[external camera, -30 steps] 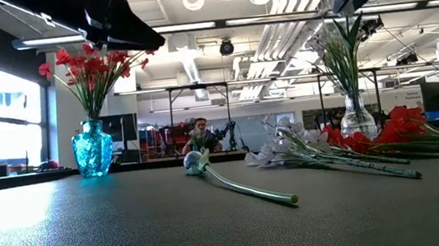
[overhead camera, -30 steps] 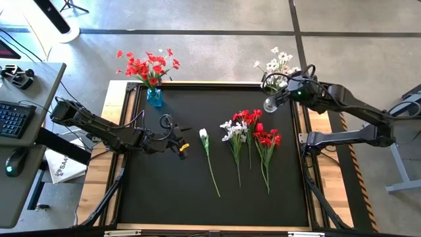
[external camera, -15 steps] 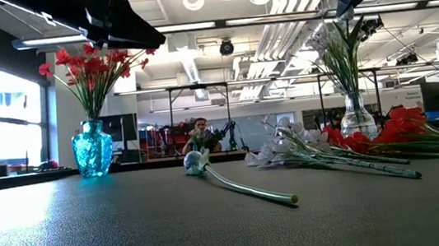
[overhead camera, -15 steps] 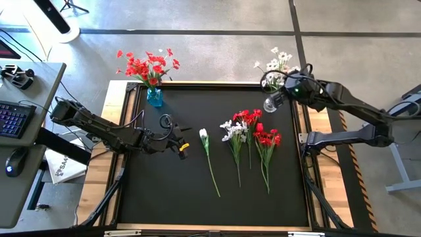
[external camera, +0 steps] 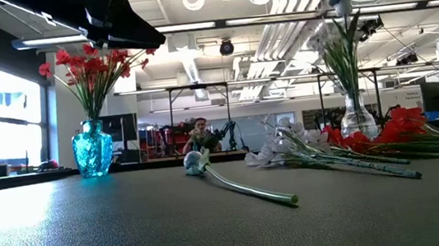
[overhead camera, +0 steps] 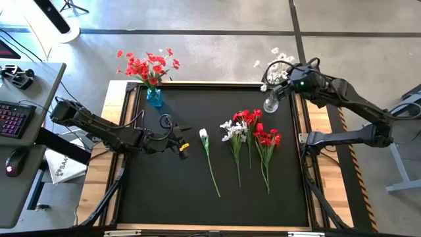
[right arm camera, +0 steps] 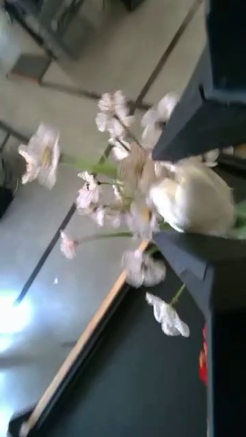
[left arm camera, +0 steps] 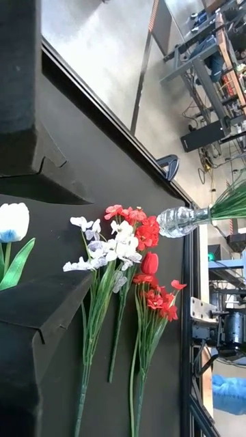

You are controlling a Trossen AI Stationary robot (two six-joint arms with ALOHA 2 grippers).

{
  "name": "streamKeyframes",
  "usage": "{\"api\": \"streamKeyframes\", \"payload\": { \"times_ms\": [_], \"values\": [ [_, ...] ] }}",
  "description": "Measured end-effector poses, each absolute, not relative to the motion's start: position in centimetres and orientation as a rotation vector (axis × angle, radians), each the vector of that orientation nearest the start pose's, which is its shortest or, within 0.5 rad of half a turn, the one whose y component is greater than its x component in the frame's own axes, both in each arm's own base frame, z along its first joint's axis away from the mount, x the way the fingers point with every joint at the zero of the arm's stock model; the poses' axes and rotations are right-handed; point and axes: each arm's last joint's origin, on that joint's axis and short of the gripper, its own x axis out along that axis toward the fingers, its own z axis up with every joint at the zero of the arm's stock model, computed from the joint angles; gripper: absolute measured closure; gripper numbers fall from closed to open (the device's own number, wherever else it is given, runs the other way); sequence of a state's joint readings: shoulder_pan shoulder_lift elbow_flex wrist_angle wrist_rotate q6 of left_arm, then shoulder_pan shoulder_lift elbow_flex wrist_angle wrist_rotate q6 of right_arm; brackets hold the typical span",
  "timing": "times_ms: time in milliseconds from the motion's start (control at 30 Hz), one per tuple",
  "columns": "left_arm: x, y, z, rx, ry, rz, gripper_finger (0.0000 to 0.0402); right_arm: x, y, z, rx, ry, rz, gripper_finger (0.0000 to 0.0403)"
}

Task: Sort flowers into vase by color
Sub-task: Put the orange orchid into the blue vase

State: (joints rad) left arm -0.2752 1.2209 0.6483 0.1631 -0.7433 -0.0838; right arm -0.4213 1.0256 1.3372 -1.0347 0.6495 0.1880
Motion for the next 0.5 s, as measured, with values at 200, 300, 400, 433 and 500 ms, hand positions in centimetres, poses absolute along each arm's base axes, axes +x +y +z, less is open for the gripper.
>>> {"api": "streamKeyframes", "payload": {
  "times_ms": [200,300,400,433,500],
  "values": [
    [24.6,-4.9,23.4,0.120,0.340,0.475,0.0245,13.8,-7.9,42.1,0.126,0.603,-1.012,0.0135],
    [24.6,-4.9,23.5,0.114,0.328,0.475,0.0245,13.4,-7.6,43.2,0.136,0.565,-0.992,0.0127],
    [24.6,-4.9,23.5,0.113,0.327,0.475,0.0245,13.3,-7.0,44.2,0.132,0.530,-0.955,0.0130],
    [24.6,-4.9,23.5,0.114,0.327,0.474,0.0245,13.4,-6.7,44.3,0.129,0.527,-0.929,0.0132],
    [24.6,-5.0,23.5,0.115,0.327,0.472,0.0245,13.9,-5.7,44.2,0.127,0.533,-0.839,0.0138]
  ]
}}
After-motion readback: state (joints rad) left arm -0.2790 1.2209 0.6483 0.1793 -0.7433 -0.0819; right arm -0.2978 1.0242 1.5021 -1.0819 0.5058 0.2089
